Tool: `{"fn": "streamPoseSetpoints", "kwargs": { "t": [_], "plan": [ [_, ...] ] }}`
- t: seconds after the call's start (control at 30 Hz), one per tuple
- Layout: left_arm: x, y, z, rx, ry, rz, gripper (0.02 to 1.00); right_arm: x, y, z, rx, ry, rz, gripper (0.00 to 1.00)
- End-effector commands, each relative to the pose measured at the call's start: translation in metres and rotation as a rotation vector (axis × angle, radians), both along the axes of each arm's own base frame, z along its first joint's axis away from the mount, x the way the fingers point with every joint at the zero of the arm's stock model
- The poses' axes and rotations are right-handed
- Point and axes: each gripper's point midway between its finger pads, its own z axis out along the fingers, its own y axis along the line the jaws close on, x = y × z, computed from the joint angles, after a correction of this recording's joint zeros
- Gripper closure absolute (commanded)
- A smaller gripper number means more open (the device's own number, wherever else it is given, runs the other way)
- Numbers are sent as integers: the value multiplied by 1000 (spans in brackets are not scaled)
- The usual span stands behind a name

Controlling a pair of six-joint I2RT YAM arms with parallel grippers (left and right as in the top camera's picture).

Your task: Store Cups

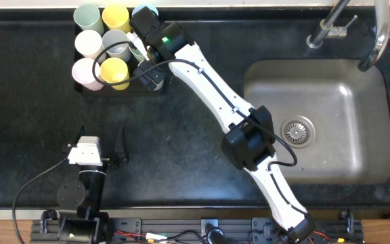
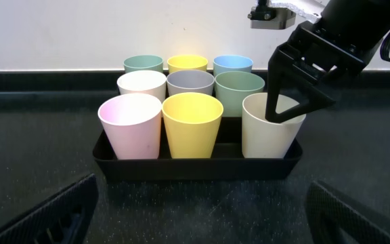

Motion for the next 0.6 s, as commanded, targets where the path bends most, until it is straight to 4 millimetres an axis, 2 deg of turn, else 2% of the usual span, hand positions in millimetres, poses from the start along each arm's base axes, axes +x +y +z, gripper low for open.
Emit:
{"fn": "streamPoseSetpoints", "kwargs": {
  "t": [0.03,0.2,0.33,0.4,0.53,0.6],
  "plan": [
    [0,-2,0,20,-7,-15,20,5,2,18,26,-41,-6,3],
    [0,-2,1,20,-8,-15,20,10,-5,65,86,-114,-23,3],
    [0,-2,0,20,-7,-15,20,9,-32,114,122,-162,-64,3],
    [0,-2,0,20,-7,-15,20,8,-58,142,129,-191,-110,5],
    [0,-2,1,20,-8,-15,23,11,-139,204,110,-300,-298,3],
    [0,-2,0,20,-7,-15,20,5,-175,226,103,-330,-370,5]
  ]
}}
